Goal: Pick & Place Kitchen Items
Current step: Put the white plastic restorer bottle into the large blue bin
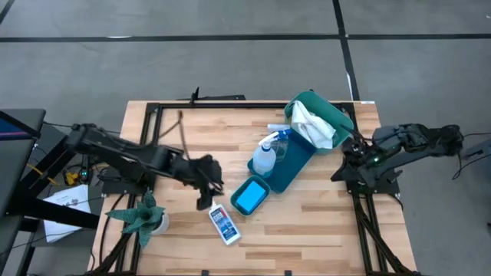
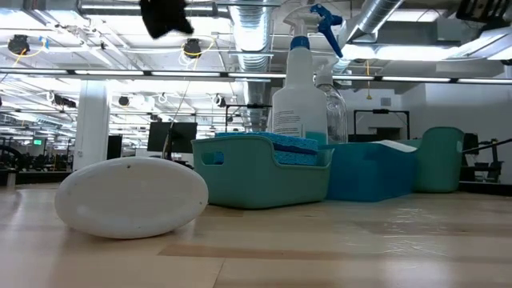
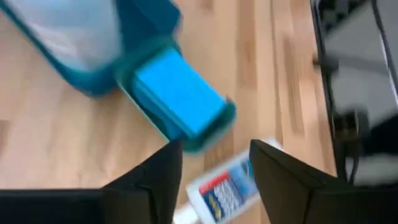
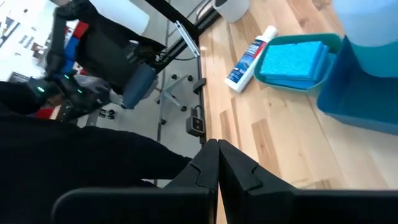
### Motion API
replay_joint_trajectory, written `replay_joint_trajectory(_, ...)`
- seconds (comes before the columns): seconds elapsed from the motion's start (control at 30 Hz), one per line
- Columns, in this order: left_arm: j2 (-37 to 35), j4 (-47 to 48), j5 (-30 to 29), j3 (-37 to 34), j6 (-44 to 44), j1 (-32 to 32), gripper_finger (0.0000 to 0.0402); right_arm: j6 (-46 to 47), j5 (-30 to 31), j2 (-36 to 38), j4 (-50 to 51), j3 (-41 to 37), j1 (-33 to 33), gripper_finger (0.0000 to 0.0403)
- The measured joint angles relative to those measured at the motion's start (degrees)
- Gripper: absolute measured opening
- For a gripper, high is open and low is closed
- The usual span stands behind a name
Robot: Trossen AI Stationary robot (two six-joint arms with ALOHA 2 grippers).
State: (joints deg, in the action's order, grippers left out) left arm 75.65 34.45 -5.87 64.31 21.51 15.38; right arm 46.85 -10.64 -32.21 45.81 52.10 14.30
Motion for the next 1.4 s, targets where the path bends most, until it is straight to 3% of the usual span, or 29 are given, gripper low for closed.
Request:
replay_joint_trajectory(0.27,6.73,7.00,13.57,0.00,-21.30,0.09,0.0215,1.51,1.95,0.02,-2.19,0.00,2.86,0.0000)
replay_joint_trajectory(0.47,7.81,9.04,16.70,-4.27,-33.69,-0.57,0.0212,2.66,3.51,0.00,-2.69,0.00,4.45,0.0000)
replay_joint_trajectory(0.6,7.79,7.10,15.52,-9.57,-38.67,-0.59,0.0218,2.72,5.50,0.02,-3.53,0.00,5.55,0.0000)
replay_joint_trajectory(0.73,7.77,1.09,11.76,-13.46,-39.63,-0.61,0.0223,2.71,7.56,0.02,-4.95,0.00,6.58,0.0000)
replay_joint_trajectory(1.4,8.08,-16.93,10.19,-25.89,-39.66,-0.90,0.0216,3.76,9.47,0.02,-5.67,0.00,7.07,0.0000)
